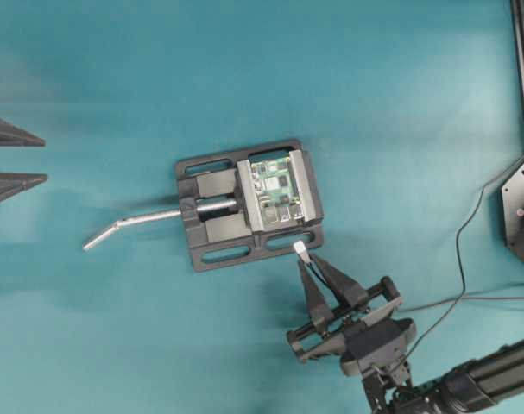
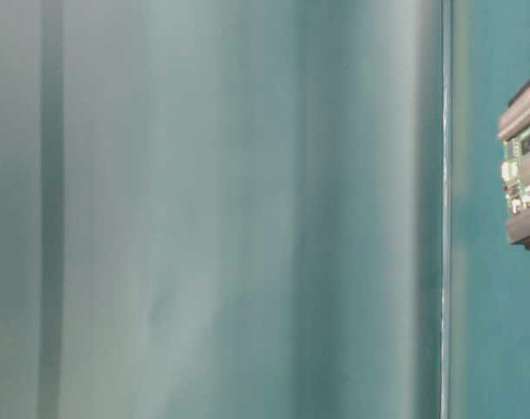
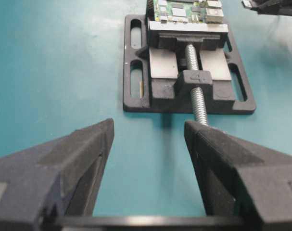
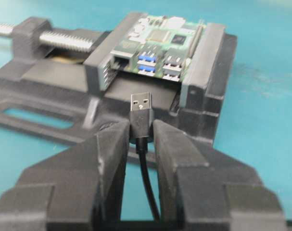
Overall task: Insert the USB into the fixed PCB.
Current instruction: 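Carry the USB plug with the right gripper toward the board's USB ports, then align the USB plug with the upper-right USB port using the right gripper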
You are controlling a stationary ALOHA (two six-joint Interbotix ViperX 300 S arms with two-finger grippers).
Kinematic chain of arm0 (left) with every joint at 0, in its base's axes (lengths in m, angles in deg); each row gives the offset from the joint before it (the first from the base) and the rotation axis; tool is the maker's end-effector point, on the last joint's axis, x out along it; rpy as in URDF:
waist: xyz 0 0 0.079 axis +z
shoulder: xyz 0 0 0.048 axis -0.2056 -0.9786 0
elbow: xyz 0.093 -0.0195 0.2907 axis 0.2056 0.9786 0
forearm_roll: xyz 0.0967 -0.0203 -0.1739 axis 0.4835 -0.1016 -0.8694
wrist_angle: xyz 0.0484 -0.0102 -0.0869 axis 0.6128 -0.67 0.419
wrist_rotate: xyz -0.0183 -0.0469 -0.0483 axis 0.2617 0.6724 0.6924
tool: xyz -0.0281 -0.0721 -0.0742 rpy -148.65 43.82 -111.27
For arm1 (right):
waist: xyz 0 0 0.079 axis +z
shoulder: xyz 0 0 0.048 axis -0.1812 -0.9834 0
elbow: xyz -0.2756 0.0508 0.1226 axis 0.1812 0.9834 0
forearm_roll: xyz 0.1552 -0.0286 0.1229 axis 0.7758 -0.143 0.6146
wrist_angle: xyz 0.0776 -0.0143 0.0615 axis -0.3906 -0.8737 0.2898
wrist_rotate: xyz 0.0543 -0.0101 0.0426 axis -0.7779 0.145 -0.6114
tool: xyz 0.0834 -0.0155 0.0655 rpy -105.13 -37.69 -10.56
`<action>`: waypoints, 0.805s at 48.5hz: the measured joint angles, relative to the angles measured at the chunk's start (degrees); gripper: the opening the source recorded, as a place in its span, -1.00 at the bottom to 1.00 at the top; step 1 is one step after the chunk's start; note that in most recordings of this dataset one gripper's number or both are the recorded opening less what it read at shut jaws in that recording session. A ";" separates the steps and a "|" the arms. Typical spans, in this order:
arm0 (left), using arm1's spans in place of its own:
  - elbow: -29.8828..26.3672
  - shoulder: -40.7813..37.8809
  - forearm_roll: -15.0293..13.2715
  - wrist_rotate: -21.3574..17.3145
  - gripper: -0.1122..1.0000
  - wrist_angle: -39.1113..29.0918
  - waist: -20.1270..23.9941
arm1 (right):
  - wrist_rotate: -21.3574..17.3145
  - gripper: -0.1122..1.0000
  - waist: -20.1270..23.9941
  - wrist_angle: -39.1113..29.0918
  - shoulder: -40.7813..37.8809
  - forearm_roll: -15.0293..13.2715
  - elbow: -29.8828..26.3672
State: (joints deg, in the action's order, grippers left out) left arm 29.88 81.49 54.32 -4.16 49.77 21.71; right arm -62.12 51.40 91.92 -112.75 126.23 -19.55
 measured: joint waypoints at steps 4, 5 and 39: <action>0.00 0.00 0.00 0.00 0.36 0.00 -0.09 | 0.09 -0.43 -0.35 0.00 0.00 0.00 -0.70; -0.09 0.00 0.00 -0.09 0.36 0.00 0.00 | 0.18 -0.43 -0.35 0.00 0.00 0.09 -0.79; 0.00 0.00 0.00 -0.09 0.36 0.00 -0.09 | 0.53 -0.43 -2.72 4.66 -2.90 5.98 -11.60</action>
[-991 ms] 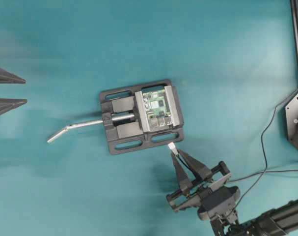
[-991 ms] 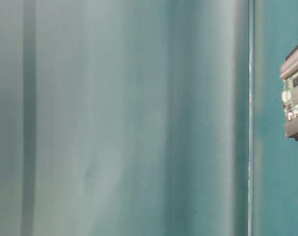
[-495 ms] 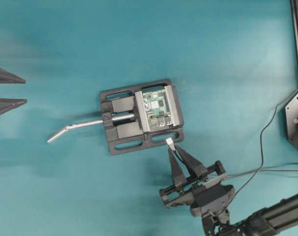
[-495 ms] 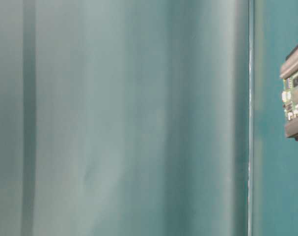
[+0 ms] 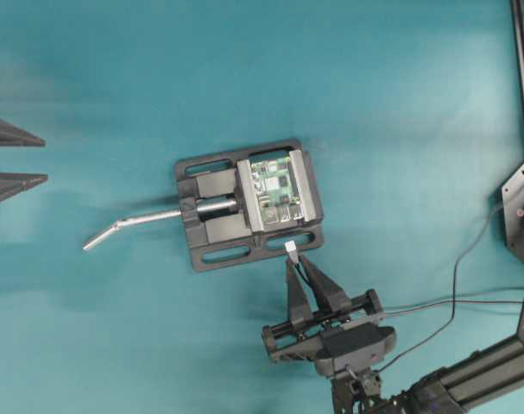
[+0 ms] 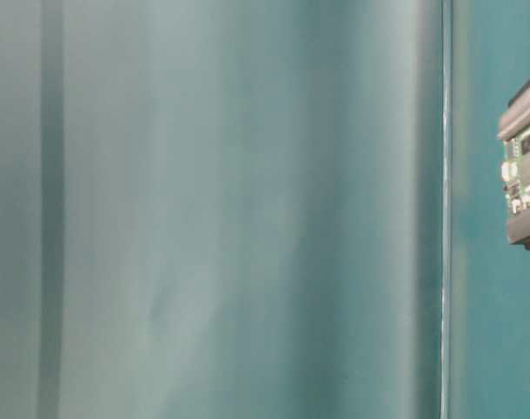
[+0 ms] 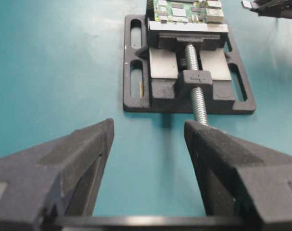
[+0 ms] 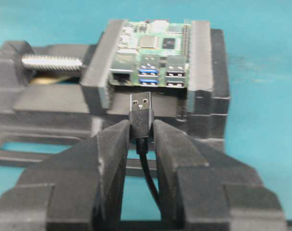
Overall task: Insert the USB into the fixed PCB.
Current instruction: 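Align the USB plug with the upper-right USB port using the right gripper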
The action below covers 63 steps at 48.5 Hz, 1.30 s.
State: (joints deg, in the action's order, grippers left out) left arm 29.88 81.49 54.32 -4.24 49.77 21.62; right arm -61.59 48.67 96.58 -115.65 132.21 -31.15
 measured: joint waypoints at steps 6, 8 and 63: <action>0.00 0.00 0.09 0.00 0.36 0.00 0.09 | -2.29 -0.43 -0.44 0.09 0.00 0.00 -0.18; 0.00 0.00 0.00 0.00 0.36 0.00 0.00 | -2.29 -0.43 -0.53 0.09 0.00 -0.09 0.00; 0.00 0.00 0.00 0.00 0.36 0.00 0.09 | -4.66 -0.43 -2.29 0.09 0.00 1.76 3.52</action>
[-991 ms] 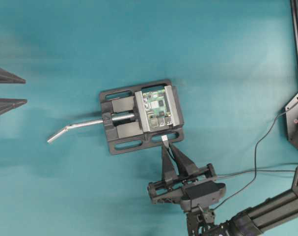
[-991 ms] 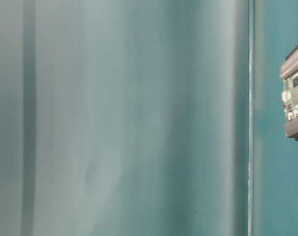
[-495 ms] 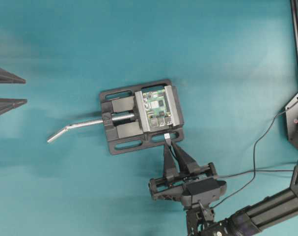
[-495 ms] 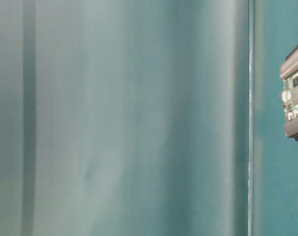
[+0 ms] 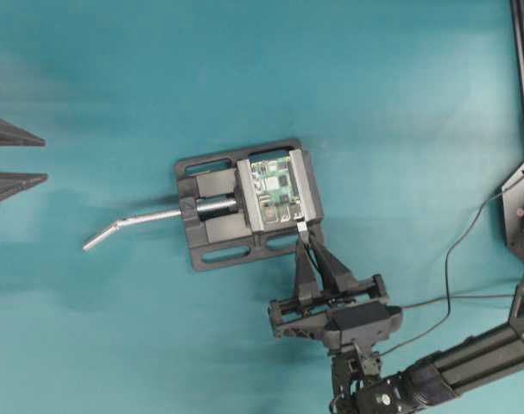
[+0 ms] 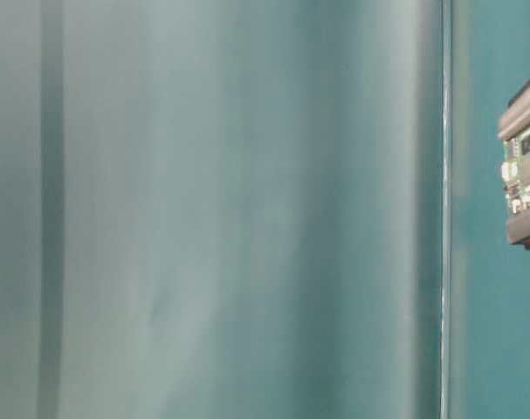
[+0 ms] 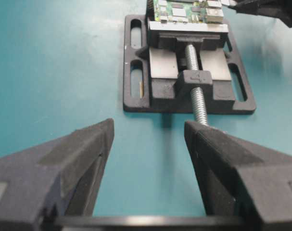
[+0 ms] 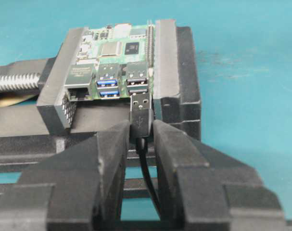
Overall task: Insert the USB into the fixed PCB.
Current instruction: 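Align the USB plug with the upper-right USB port using the right gripper, then push the USB plug forward into the port with the right gripper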
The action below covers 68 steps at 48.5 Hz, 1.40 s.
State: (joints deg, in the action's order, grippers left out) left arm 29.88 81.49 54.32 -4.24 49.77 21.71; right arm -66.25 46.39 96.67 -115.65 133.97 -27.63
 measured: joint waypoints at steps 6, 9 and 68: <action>-0.09 0.00 0.09 0.00 0.36 0.00 0.00 | 0.00 -0.43 -0.26 0.00 0.18 -0.35 0.00; 0.00 0.00 0.09 0.09 0.36 0.00 0.00 | 0.00 -0.43 -0.53 0.00 0.26 -0.70 0.00; 0.00 0.00 0.09 0.00 0.36 0.00 0.00 | -1.41 -0.43 -0.79 -0.62 0.62 -1.32 0.35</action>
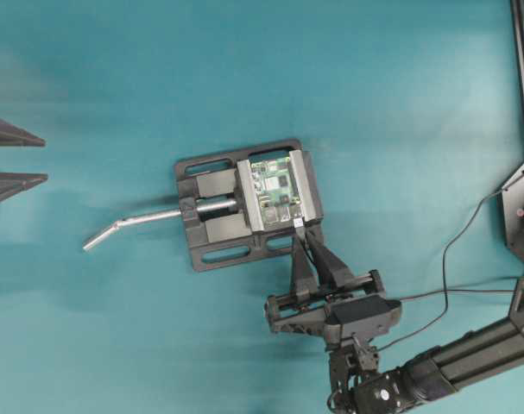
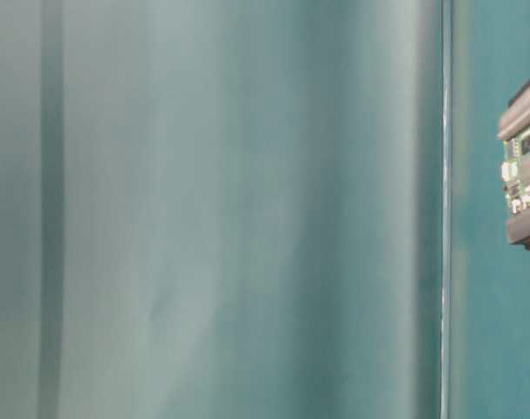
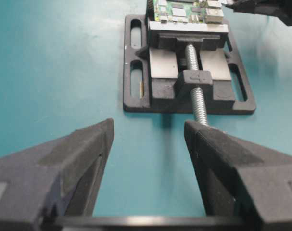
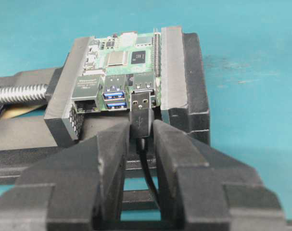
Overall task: Insert the USB into the fixed PCB.
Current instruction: 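Push the USB plug forward into the port with the right gripper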
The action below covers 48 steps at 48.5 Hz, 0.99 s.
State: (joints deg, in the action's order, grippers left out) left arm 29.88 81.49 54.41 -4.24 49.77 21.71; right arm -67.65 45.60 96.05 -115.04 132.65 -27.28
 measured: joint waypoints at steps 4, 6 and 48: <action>-0.09 0.00 0.00 0.00 0.36 0.00 -0.09 | 0.00 -0.43 0.00 0.00 0.18 0.00 0.44; 0.00 0.00 -0.09 0.00 0.36 0.00 0.00 | 0.00 -0.43 0.00 0.00 0.35 0.00 0.70; 0.00 0.00 -0.09 0.00 0.36 0.00 0.00 | 0.53 -0.43 -1.41 -0.18 1.49 -1.93 0.88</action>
State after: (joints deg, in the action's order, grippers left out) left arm 29.88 81.49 54.32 -4.24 49.77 21.71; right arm -67.13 44.19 95.88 -113.54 130.72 -26.40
